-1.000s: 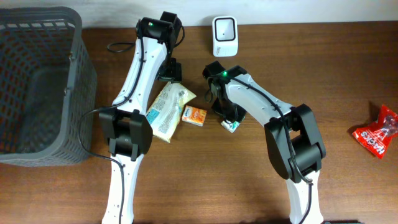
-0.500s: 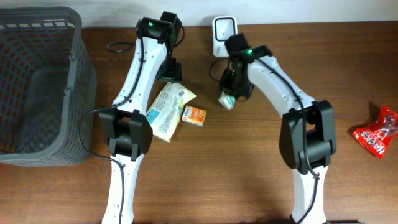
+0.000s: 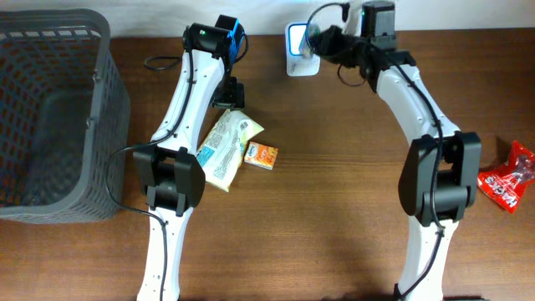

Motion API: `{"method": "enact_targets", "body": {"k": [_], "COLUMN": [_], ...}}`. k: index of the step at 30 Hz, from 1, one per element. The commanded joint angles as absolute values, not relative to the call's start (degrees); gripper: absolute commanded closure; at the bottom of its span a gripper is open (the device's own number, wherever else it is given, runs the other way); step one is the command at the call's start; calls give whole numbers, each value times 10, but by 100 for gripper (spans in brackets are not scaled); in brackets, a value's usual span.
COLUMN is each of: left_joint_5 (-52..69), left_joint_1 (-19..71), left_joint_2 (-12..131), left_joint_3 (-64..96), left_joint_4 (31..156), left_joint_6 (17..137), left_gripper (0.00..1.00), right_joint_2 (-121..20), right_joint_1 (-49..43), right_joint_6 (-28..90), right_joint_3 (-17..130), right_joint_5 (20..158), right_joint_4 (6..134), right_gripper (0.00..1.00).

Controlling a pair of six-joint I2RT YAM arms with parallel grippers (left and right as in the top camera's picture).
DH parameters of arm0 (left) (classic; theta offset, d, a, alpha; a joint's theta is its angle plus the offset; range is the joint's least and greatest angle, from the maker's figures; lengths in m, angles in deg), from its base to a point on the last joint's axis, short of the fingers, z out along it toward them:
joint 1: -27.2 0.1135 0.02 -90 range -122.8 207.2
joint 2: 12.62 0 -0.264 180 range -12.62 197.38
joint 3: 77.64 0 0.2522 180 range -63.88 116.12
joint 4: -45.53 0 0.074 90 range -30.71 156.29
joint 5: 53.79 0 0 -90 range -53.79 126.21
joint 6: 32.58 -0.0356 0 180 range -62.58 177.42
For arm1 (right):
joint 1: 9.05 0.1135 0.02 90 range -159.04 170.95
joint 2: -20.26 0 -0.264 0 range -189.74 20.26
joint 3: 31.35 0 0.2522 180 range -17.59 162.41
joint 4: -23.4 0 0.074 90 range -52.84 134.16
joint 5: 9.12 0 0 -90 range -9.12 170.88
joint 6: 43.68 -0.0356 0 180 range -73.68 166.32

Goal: Scan the item barcode
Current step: 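Hold the teal pack in front of the white scanner with right gripper, then carry the teal pack to the right edge beside the red bag, release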

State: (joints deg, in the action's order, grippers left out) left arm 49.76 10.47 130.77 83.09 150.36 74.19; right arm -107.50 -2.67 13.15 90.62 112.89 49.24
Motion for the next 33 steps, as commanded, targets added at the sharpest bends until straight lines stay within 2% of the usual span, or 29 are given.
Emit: {"method": "enact_targets", "body": {"k": [1,9,22,29,33], "left_joint_5": [495,495,495,495,495], "left_joint_1": [105,105,105,105,105], "left_joint_2": [1311,1311,1311,1311,1311], "left_joint_3": [831,831,831,831,831], "left_joint_4": [1503,1502,1501,1502,1503], "left_joint_6": [750,749,749,749,749], "left_gripper": [1,1,1,1,1], "right_joint_2": [-1077,-1127,-1151,-1112,-1050], "right_joint_1": [-19,-18,-21,-35,-64], "right_joint_6": [80,-25,-32,11,20], "right_joint_3": [914,914,914,914,914], "right_joint_5": [1079,1077,1165,1170,1126], "right_joint_4": [458,373,309,352,447], "right_gripper": [96,96,96,96,96]}}
